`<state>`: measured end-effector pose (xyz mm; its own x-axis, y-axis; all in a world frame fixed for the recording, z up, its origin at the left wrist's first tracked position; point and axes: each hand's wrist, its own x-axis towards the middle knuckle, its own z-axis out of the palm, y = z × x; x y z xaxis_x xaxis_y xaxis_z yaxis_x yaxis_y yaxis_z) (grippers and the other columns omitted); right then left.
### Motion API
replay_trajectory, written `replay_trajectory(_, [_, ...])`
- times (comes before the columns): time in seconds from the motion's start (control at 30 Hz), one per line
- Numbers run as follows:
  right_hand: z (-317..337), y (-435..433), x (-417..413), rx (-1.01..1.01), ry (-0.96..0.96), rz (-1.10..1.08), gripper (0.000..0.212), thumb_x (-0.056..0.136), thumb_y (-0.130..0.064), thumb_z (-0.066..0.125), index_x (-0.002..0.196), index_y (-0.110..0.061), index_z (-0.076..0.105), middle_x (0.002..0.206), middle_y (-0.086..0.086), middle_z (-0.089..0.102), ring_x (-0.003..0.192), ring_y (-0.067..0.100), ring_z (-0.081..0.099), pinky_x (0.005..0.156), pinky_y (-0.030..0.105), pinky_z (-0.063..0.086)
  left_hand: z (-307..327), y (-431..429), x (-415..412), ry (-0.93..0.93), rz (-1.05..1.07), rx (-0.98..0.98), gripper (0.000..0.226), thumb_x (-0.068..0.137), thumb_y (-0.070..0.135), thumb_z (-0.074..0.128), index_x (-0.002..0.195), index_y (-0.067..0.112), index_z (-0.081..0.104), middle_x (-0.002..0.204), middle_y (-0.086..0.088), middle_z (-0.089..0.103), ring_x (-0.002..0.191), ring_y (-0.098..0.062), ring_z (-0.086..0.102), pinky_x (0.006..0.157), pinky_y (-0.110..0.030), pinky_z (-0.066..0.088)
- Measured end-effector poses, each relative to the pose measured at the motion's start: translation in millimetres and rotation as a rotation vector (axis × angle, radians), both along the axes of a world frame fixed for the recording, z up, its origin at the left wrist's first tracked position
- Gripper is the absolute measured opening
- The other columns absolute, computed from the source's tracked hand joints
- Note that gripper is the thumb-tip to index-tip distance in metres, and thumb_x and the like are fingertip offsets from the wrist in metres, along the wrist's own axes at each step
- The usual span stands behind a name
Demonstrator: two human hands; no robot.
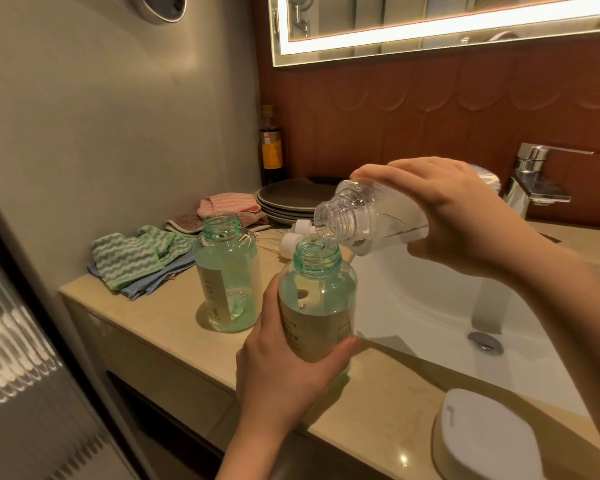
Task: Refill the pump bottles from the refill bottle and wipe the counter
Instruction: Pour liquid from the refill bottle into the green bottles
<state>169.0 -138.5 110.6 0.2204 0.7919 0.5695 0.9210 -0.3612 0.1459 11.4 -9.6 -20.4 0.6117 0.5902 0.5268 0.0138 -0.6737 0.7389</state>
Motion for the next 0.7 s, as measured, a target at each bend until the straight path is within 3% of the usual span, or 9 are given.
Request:
replay_trajectory(0.43, [0.1, 0.2, -2.7, -0.014, 0.019, -0.012, 0.097, 0.060, -0.003, 0.081, 0.142, -0.028, 0.036, 0.128, 0.007, 0.055, 0.119, 0.032, 0.049, 0.099, 0.049, 0.036, 0.1, 0.5, 0.0, 0.011, 0.011, 0.002, 0.097, 0.045, 0.078, 0.060, 0.129, 0.056, 0.017, 0.110, 0.044, 0.034, 0.108, 0.000, 0.044, 0.096, -0.044, 0.046])
replay_trajectory(0.7, [4.0, -2.4, -8.7, -0.061, 0.095, -0.037, 0.099, 0.067, -0.010, 0.078, 0.145, -0.038, 0.023, 0.139, -0.002, 0.046, 0.127, 0.021, 0.040, 0.104, 0.037, 0.030, 2.0, 1.9, -1.0, 0.004, -0.013, 0.005, 0.092, 0.045, 0.077, 0.062, 0.120, 0.070, 0.009, 0.111, 0.043, 0.036, 0.108, 0.001, 0.045, 0.096, -0.041, 0.046])
